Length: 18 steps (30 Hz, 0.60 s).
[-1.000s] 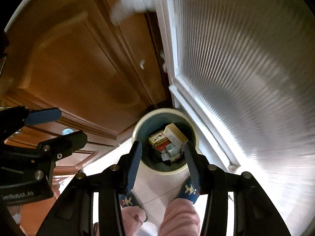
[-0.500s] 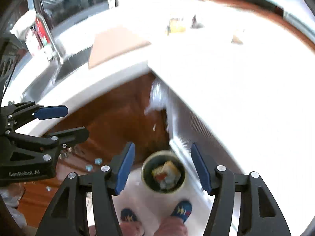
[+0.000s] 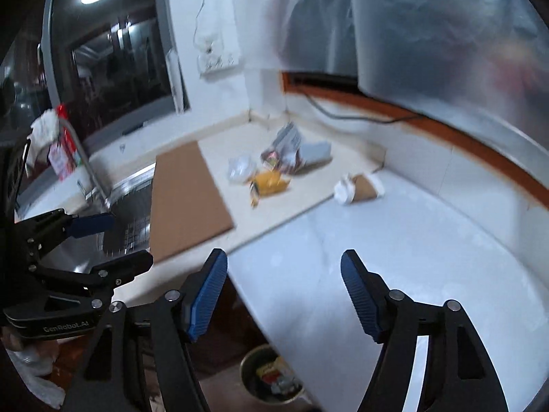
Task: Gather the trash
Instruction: 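Raise both tools back over the counter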
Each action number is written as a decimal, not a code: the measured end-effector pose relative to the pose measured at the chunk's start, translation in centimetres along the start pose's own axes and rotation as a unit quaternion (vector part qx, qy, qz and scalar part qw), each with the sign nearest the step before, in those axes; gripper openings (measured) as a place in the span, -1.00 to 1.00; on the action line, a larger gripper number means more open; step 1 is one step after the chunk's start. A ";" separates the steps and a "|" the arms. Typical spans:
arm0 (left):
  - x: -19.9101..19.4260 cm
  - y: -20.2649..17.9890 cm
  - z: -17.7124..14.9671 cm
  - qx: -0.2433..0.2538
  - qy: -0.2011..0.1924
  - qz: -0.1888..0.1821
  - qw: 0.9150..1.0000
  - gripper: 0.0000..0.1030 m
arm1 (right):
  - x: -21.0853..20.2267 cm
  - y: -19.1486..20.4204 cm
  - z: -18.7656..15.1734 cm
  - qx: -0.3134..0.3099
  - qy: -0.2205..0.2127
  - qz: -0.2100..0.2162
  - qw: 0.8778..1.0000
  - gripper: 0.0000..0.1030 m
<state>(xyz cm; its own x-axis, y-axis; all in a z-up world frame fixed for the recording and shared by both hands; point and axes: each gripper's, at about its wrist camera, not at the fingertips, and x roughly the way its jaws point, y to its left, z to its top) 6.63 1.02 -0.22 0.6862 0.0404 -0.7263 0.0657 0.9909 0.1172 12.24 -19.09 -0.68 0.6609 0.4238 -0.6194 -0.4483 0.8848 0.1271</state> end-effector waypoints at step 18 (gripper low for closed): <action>14.9 1.2 11.5 -0.059 0.038 -0.032 0.997 0.61 | 15.3 -11.8 9.0 0.049 0.042 -0.003 0.998 0.58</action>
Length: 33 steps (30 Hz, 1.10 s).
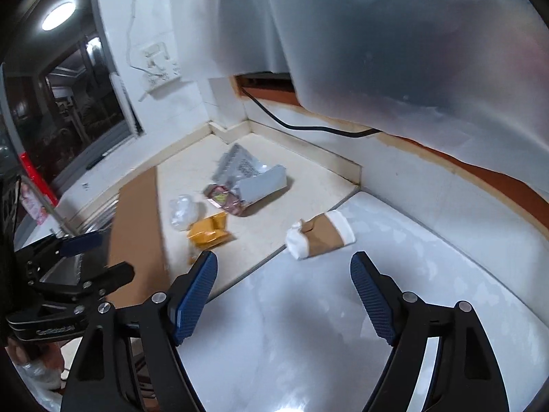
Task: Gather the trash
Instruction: 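Raise both tools back over the counter, then grasp the yellow snack bag with the left tool while the right tool grasps the paper cup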
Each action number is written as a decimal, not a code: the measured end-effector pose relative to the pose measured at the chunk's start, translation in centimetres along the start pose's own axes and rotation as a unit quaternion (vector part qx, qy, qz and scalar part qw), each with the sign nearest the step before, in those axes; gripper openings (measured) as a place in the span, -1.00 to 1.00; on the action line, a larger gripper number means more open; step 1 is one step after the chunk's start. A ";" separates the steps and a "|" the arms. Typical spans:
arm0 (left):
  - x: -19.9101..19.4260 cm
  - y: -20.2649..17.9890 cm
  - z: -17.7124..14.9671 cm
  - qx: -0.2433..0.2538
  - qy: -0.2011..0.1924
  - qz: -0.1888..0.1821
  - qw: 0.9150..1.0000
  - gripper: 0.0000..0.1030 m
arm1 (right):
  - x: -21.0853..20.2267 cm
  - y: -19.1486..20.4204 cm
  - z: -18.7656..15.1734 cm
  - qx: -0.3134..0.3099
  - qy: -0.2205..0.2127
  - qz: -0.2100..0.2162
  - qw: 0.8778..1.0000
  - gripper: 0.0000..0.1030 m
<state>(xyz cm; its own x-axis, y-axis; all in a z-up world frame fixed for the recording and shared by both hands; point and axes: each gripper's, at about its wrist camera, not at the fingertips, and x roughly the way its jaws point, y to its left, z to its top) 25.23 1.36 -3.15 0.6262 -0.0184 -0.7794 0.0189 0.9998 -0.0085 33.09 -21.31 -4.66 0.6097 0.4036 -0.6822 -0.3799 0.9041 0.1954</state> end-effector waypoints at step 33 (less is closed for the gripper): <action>19.7 3.7 2.9 -0.151 0.116 0.057 0.980 0.42 | 22.1 -3.4 0.6 -0.156 0.123 0.023 0.980 0.60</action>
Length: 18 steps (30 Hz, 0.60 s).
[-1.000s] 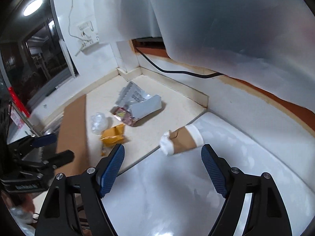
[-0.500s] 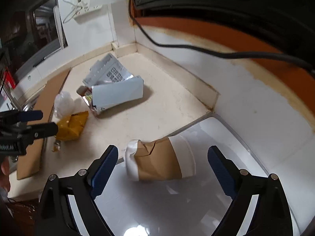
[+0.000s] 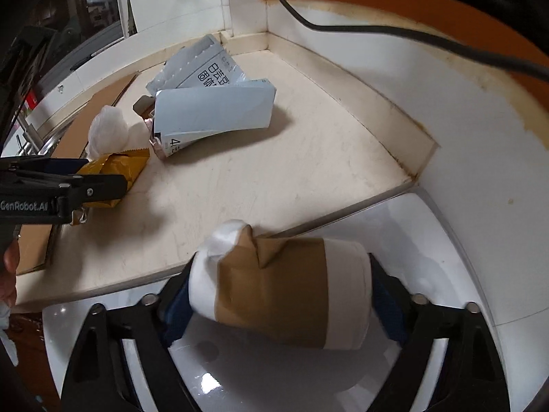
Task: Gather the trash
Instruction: 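Grasp the yellow snack bag with the left tool while the right tool grasps the paper cup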
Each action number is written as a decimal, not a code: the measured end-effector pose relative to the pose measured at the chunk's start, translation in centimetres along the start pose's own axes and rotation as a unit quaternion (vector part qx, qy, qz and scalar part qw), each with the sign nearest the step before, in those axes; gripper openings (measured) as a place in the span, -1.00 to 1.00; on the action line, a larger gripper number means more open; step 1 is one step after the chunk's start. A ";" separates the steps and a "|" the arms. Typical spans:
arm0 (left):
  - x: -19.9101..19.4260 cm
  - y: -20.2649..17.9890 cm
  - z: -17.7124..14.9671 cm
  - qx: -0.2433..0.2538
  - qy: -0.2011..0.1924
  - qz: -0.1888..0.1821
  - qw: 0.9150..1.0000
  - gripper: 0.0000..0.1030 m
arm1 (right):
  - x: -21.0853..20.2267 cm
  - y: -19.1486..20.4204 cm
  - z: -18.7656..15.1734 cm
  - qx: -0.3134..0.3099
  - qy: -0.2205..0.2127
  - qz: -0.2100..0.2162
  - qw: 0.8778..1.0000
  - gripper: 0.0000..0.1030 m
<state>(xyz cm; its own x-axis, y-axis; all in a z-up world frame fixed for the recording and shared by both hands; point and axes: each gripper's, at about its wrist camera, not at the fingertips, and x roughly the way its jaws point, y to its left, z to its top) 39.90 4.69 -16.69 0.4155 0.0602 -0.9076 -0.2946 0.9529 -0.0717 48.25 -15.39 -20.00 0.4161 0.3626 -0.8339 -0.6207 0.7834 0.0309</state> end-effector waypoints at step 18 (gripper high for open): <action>-8.4 1.3 -6.2 -0.010 -0.039 -0.086 0.995 -0.32 | -8.6 4.0 -5.0 0.076 -0.052 0.042 0.995 0.58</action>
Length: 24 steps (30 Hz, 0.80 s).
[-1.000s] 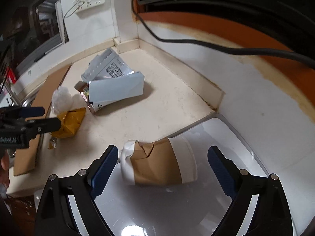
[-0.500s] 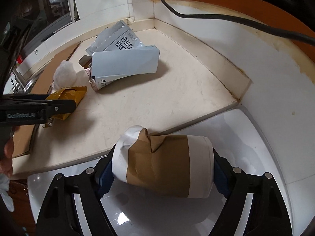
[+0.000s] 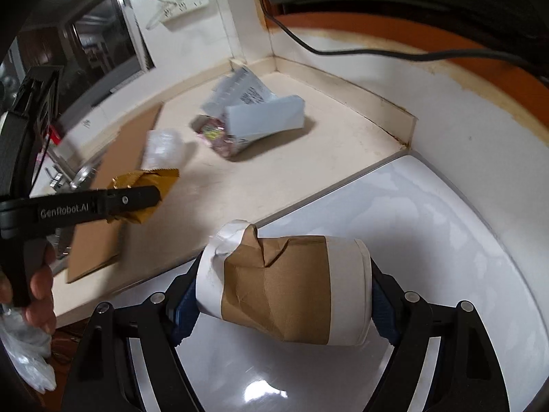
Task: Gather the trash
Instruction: 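Grasp the yellow snack bag with the left tool while the right tool grasps the paper cup, then carry snack bag and paper cup down over the bin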
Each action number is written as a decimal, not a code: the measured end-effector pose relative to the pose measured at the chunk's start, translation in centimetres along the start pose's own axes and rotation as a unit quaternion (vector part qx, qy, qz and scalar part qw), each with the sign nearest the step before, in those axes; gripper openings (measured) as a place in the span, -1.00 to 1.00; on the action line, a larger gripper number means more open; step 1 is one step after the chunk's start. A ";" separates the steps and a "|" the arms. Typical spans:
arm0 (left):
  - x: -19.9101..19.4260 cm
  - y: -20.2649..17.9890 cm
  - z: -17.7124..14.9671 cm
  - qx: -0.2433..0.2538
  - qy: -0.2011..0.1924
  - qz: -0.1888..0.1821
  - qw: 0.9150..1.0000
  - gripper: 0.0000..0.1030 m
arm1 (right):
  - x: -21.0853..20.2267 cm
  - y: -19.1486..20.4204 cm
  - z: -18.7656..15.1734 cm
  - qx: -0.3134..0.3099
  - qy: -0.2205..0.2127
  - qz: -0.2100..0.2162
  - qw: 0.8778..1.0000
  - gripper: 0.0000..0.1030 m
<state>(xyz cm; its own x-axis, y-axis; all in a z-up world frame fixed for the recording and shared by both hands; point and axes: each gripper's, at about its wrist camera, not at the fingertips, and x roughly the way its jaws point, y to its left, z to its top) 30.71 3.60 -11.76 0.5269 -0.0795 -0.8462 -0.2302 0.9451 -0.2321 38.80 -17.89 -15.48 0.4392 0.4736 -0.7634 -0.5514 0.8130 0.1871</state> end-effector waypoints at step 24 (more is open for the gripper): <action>-22.7 2.7 -17.3 0.125 -0.073 -0.027 0.989 -0.33 | -16.8 16.3 -11.6 0.009 -0.024 0.051 0.998 0.58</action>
<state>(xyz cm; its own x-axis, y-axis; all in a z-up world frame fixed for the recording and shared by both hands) 3.95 2.49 -1.51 0.6492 -0.1026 -0.7537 0.0013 0.9910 -0.1338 14.22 -16.55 -6.81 0.4155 0.5695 -0.7093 -0.5826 0.7655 0.2733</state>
